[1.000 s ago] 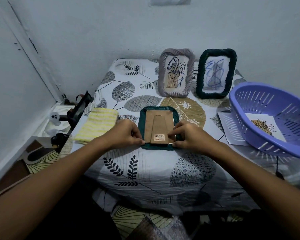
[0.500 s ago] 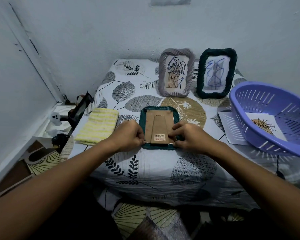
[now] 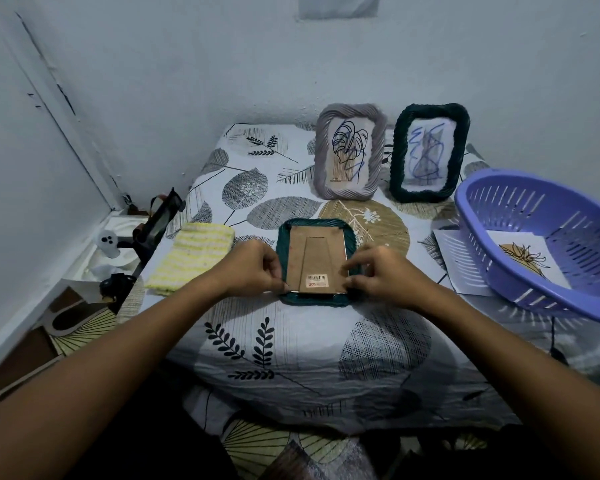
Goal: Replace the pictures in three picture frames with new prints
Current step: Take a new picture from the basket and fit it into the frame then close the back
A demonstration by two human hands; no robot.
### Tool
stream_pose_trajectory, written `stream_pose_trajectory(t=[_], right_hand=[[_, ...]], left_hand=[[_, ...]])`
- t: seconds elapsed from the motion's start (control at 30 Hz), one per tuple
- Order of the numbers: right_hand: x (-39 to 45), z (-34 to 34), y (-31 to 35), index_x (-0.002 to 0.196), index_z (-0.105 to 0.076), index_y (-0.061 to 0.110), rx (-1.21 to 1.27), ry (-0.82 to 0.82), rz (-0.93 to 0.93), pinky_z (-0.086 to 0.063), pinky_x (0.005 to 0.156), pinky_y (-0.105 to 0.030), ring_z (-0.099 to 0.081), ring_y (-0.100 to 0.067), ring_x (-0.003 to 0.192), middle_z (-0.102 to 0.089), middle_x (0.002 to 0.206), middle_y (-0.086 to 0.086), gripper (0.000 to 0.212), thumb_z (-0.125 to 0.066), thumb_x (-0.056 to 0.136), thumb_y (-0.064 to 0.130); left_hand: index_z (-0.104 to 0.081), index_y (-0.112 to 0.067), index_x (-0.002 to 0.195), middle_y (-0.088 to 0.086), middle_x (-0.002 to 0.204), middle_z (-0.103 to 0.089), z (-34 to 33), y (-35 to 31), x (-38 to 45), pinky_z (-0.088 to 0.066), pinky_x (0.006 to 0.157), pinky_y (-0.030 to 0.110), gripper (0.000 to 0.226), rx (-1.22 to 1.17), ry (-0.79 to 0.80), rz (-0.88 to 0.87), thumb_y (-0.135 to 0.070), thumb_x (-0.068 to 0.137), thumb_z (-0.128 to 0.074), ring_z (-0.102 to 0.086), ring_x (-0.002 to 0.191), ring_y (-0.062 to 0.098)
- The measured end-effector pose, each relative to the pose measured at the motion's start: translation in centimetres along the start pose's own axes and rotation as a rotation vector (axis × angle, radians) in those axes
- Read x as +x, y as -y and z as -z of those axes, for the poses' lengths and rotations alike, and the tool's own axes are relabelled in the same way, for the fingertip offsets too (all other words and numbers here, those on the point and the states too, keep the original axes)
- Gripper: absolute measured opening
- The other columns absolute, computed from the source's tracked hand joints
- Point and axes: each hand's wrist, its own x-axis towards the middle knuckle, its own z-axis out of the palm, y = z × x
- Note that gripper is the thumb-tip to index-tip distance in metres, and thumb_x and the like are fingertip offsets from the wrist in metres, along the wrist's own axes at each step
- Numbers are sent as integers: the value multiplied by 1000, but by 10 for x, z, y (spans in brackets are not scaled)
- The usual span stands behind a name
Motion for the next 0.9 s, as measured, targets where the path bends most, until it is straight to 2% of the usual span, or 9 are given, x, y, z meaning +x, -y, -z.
stream_pose_trajectory(t=[0.1,0.23,0.33,0.4,0.5,0.57,0.73,0.83,0.9], right_hand=[[6,4,-8,84,-66,17,135,-174,-142,-40,53,-13,-60,-7,70,-65,84,1,9,-63,89,10],[17,5,-16,79,-64,2,266,-134,-368,-55,52,-32,-67,-20,58,-69,76,-15,14,-61,91,10],[23,0,-15,78,-64,-2,308,-130,-428,-45,43,-23,-60,-15,43,-67,67,-14,22,-65,90,17],[26,-3,-13,71,-63,6,280,-135,-446,-46,50,-25,-58,-16,46,-64,63,-9,24,-69,87,22],[28,-7,-7,68,-62,9,275,-149,-466,-56,64,-37,-62,-20,58,-66,66,-9,21,-70,86,17],[25,-5,-4,68,-62,9,319,-164,-454,-54,61,-34,-60,-18,58,-64,67,-8,20,-69,86,15],[16,18,17,76,-63,7,742,-335,-277,-43,44,-24,-53,-13,52,-61,71,-6,18,-61,92,16],[22,31,24,80,-65,7,1052,-427,-259,-39,48,-27,-53,-16,59,-63,78,-8,20,-52,94,11],[29,28,22,90,-66,3,1181,-396,-304,-50,59,-34,-63,-22,74,-68,90,-12,18,-51,93,11]], left_hand=[[-66,-8,73,5,63,-65,3,5,6,-46,52,23,20,-155,-116,75,-18,70,-83,-58,53,11],[-60,-1,87,15,66,-63,0,9,20,-55,50,40,16,-369,-218,294,-5,80,-73,-61,48,29],[-61,8,85,20,62,-62,-3,7,27,-56,51,42,11,-423,-196,380,1,82,-69,-57,41,27],[-64,6,75,20,59,-63,-5,4,30,-56,48,37,9,-399,-183,379,4,80,-70,-57,39,25],[-62,0,64,20,60,-63,-7,0,34,-57,50,41,16,-372,-202,395,8,75,-71,-60,42,29],[-62,2,66,19,61,-62,-5,-2,33,-56,46,40,15,-419,-209,415,12,76,-68,-59,42,29],[-57,4,79,17,58,-57,13,-9,31,-50,34,30,13,-750,-192,439,15,86,-55,-54,33,17],[-57,1,79,10,50,-62,22,-17,32,-49,35,25,18,-929,-172,418,19,83,-54,-58,36,16],[-59,1,80,8,54,-66,23,-24,32,-51,40,25,18,-962,-129,398,18,82,-56,-63,42,17]])
